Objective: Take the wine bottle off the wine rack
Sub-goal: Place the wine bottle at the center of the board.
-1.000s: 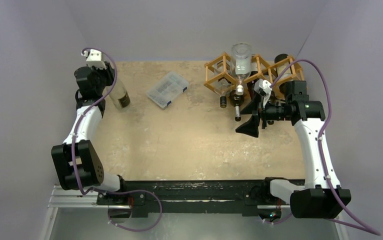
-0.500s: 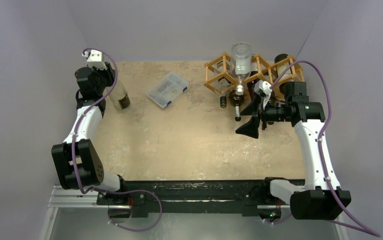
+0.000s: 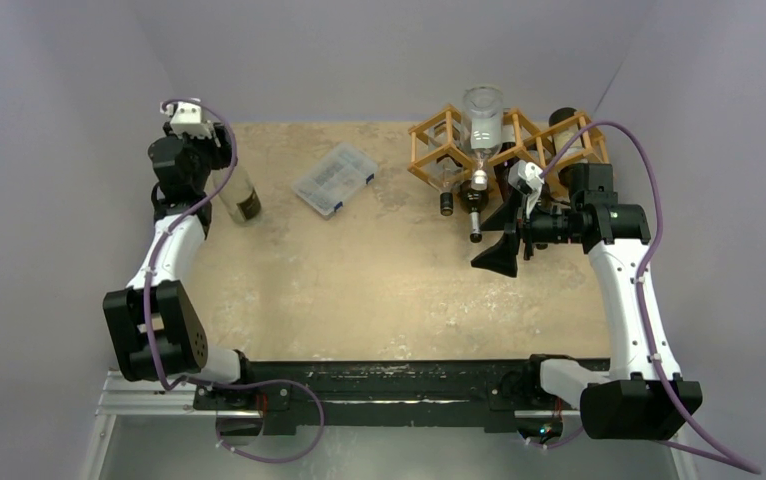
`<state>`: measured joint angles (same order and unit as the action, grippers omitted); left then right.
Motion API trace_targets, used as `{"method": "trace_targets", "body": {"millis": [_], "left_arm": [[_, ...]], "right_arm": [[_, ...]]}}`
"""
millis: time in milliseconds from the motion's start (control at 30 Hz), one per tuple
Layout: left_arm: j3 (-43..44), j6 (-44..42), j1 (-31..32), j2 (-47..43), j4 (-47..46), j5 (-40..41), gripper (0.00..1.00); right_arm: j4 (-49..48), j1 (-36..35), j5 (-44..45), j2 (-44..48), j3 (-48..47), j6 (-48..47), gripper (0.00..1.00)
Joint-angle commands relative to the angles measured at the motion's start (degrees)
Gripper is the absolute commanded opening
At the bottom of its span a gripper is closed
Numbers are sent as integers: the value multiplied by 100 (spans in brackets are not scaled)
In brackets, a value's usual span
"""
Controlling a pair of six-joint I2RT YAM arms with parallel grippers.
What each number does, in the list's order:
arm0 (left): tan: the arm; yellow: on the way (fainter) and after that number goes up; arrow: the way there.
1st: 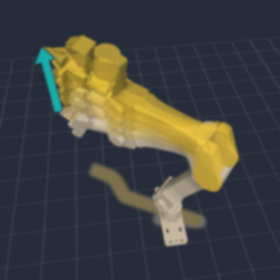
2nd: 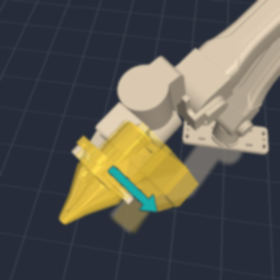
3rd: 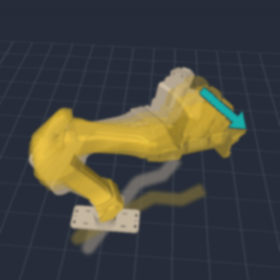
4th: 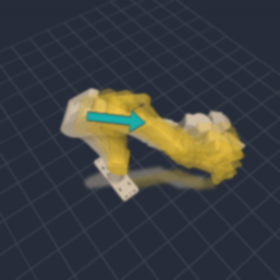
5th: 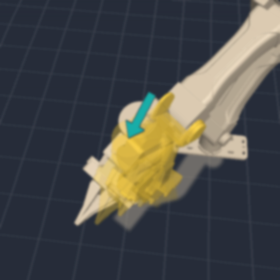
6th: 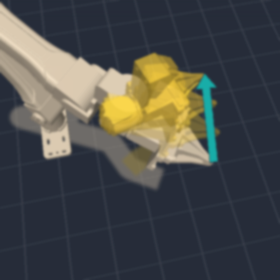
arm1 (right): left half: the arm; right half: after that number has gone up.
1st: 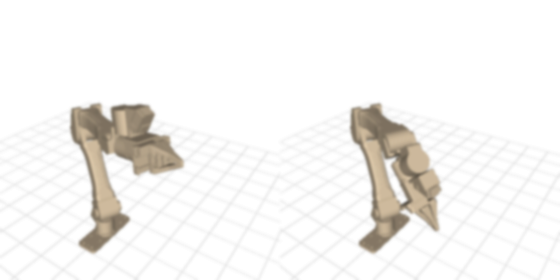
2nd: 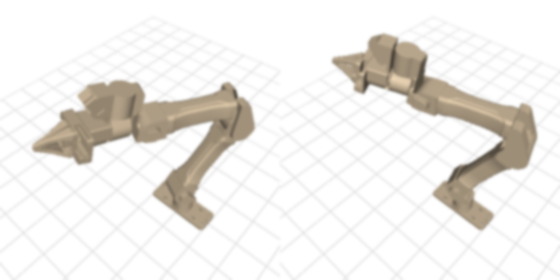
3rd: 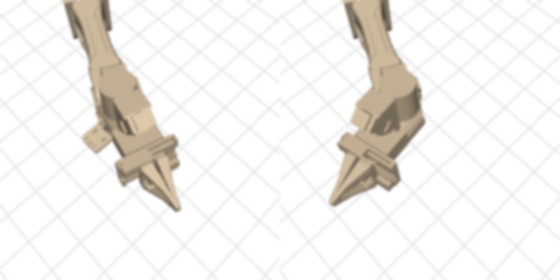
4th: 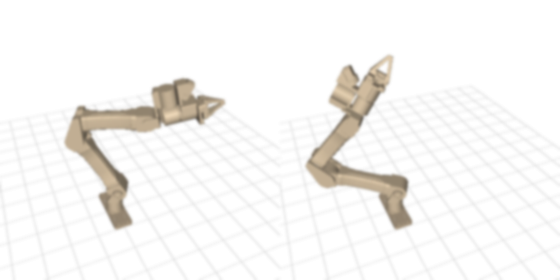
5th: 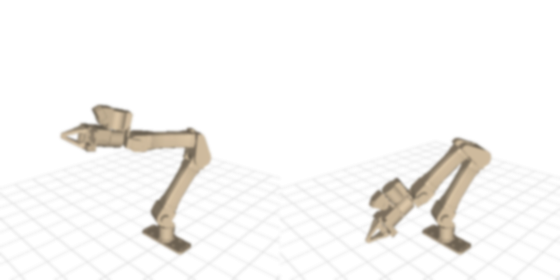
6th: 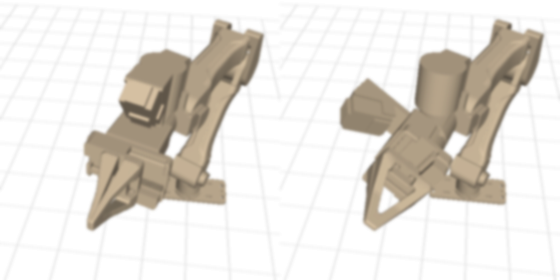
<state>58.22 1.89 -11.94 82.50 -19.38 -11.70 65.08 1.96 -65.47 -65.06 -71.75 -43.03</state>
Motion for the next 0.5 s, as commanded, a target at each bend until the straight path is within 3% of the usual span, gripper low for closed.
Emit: {"method": "trace_targets", "body": {"millis": [0,233,467], "left_arm": [[4,76,-37,-385,-839,33,69],[-63,420,-38,-814,-479,374,93],[192,1005,-42,-1506,881,861,100]], "right_arm": [[-57,35,-31,160,7,31,99],[-48,42,-53,200,1,12,99],[-39,42,-53,262,-61,39,99]]}}
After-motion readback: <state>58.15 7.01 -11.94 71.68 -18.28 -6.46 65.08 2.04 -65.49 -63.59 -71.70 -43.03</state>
